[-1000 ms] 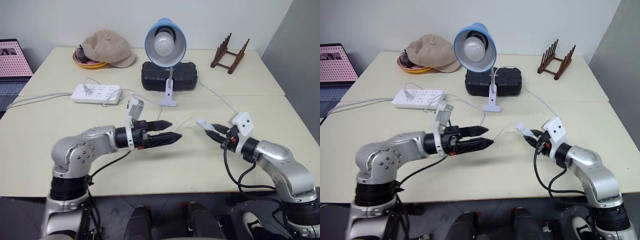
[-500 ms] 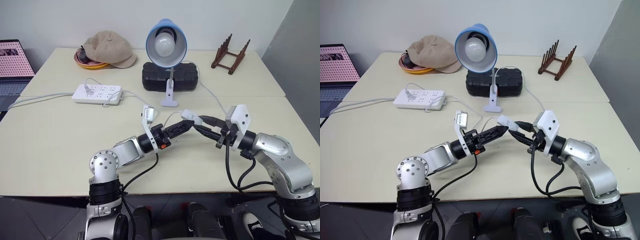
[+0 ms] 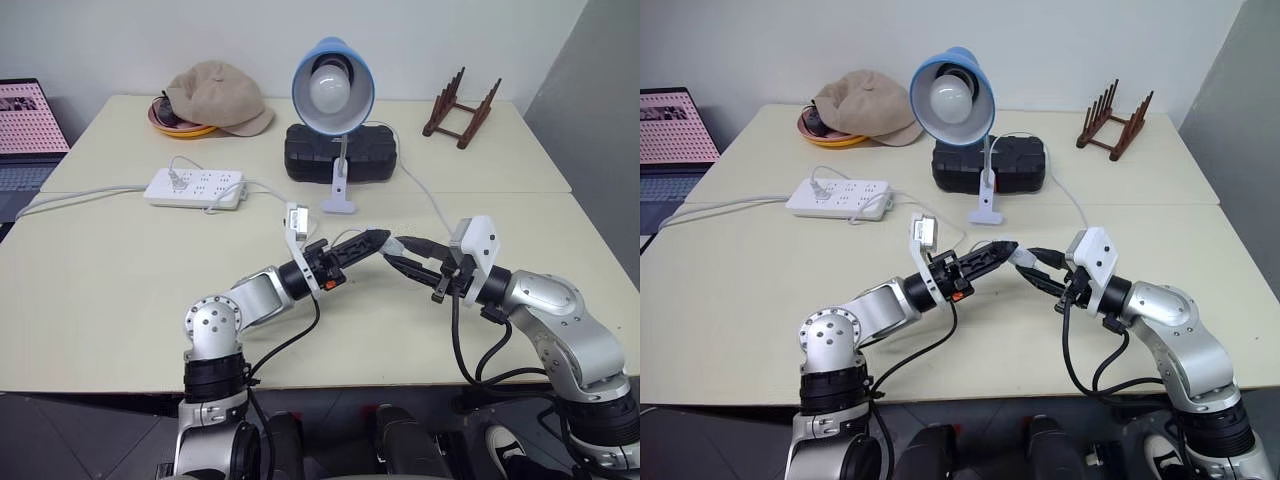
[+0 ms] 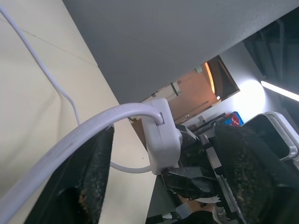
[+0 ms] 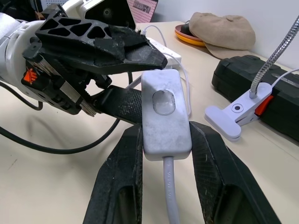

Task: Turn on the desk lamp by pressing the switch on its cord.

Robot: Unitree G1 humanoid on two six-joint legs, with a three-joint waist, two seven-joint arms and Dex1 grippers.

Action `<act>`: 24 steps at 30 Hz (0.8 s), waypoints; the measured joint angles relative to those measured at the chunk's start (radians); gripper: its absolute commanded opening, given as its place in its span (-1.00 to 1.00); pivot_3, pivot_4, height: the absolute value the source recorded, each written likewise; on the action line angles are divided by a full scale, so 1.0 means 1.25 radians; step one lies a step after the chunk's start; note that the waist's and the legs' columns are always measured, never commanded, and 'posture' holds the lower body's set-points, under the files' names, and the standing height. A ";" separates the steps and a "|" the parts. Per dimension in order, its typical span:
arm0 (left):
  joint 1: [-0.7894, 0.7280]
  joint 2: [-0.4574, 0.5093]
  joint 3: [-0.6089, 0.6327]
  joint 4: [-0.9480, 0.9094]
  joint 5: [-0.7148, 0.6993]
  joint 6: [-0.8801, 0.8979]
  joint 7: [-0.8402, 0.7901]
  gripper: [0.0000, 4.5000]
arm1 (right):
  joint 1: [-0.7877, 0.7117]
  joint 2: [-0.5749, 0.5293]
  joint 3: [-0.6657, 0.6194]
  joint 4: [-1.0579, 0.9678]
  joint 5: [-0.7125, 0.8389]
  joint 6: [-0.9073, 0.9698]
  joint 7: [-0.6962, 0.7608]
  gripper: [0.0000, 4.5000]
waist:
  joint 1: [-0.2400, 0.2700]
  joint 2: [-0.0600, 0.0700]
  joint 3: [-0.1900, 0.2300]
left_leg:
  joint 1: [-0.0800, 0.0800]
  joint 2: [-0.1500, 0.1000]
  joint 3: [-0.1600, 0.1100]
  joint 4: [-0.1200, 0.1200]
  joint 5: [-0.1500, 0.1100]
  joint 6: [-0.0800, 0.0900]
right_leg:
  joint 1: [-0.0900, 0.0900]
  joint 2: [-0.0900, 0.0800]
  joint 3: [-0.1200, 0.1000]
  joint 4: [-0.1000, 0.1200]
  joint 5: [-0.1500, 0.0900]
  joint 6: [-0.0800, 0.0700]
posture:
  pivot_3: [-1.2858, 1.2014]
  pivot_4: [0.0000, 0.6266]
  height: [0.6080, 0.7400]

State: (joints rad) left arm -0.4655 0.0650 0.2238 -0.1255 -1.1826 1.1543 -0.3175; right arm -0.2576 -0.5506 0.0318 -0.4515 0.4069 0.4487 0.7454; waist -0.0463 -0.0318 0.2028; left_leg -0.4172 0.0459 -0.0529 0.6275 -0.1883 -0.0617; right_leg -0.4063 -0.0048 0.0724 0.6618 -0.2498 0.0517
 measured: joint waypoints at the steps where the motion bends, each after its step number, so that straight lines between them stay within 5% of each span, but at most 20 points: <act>1: 0.000 0.002 0.000 0.000 -0.001 0.000 0.000 0.11 | 0.000 0.000 0.000 0.000 0.000 0.000 -0.001 -0.52 | 0.000 0.000 0.000 | 0.000 0.000 0.000 0.000 0.000 0.000 | 0.000 0.000 0.000 0.000 0.000 0.000 | 0.03 -0.52 1.00; 12: 0.018 0.023 -0.033 -0.004 -0.012 -0.002 -0.003 -0.78 | -0.001 0.000 0.001 0.000 -0.003 -0.001 -0.007 -0.52 | 0.001 0.000 0.000 | 0.000 0.000 0.000 0.000 0.000 0.000 | 0.000 0.000 0.000 -0.001 0.000 0.000 | 0.03 -0.52 1.00; 22: 0.017 0.025 -0.033 -0.003 -0.023 -0.004 0.004 -0.78 | -0.003 0.003 0.001 0.000 -0.009 -0.004 -0.007 -0.52 | 0.001 0.000 0.000 | 0.000 0.000 0.000 -0.001 0.000 0.000 | 0.000 0.000 0.000 -0.001 0.000 0.000 | 0.03 -0.52 1.00; 24: 0.016 0.028 -0.036 -0.003 -0.022 -0.005 0.005 -0.47 | -0.003 0.003 0.001 0.000 -0.010 -0.004 -0.007 -0.52 | 0.001 0.000 0.000 | 0.000 0.000 0.000 -0.001 0.000 0.000 | 0.000 0.000 0.000 -0.001 0.000 0.000 | 0.03 -0.52 1.00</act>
State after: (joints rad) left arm -0.4450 0.0999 0.1785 -0.1296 -1.2106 1.1479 -0.3114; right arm -0.2608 -0.5472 0.0333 -0.4515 0.3950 0.4436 0.7362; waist -0.0456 -0.0318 0.2029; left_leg -0.4177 0.0459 -0.0529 0.6267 -0.1883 -0.0618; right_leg -0.4065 -0.0050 0.0723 0.6603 -0.2500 0.0514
